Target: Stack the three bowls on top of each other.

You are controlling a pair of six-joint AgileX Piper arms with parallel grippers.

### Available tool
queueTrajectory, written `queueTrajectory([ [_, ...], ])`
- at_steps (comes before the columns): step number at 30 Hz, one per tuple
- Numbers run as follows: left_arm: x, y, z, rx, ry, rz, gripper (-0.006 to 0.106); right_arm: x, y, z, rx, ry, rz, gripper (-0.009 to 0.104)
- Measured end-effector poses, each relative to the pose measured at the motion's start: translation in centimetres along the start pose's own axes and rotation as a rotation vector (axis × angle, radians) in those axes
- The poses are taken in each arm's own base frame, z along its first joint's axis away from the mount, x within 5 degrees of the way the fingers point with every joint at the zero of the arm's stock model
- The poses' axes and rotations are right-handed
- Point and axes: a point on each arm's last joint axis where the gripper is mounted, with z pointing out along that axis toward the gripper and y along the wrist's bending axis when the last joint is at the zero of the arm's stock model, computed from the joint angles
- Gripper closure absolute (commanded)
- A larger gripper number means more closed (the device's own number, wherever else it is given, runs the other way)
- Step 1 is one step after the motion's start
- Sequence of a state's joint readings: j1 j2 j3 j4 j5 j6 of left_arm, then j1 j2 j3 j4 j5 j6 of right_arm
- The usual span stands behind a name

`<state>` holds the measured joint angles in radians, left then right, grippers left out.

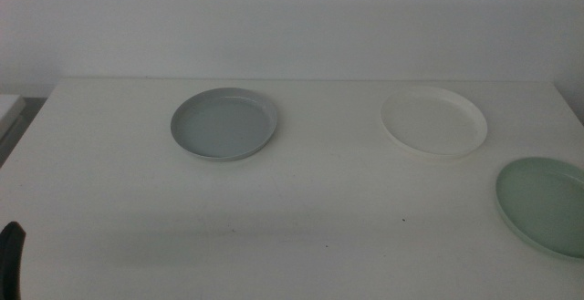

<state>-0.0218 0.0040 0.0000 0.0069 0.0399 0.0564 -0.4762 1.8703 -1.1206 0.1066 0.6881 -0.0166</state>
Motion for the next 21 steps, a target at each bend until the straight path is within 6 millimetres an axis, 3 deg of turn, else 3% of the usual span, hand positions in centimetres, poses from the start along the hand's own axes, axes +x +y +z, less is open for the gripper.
queueTrajectory([
  [6, 0.0, 0.0, 0.0, 0.0, 0.0, 0.0, 0.007, 0.0, 2.0, 1.5, -0.008, 0.001, -0.078, 0.034],
  [12, 0.0, 0.0, 0.0, 0.0, 0.0, 0.0, 0.007, -0.1, 3.6, 2.2, -0.009, -0.033, -0.146, 0.049],
  [15, 0.0, 0.0, 0.0, 0.0, 0.0, 0.0, 0.007, -0.2, 3.6, 2.2, -0.003, -0.046, -0.155, 0.062],
  [20, 0.0, 0.0, 0.0, 0.0, 0.0, 0.0, 0.007, -0.3, 3.4, 2.2, 0.019, -0.053, -0.19, 0.098],
  [21, 0.0, 0.0, 0.0, 0.0, 0.0, 0.0, 0.007, -0.3, 3.5, 2.2, 0.017, -0.05, -0.184, 0.098],
])
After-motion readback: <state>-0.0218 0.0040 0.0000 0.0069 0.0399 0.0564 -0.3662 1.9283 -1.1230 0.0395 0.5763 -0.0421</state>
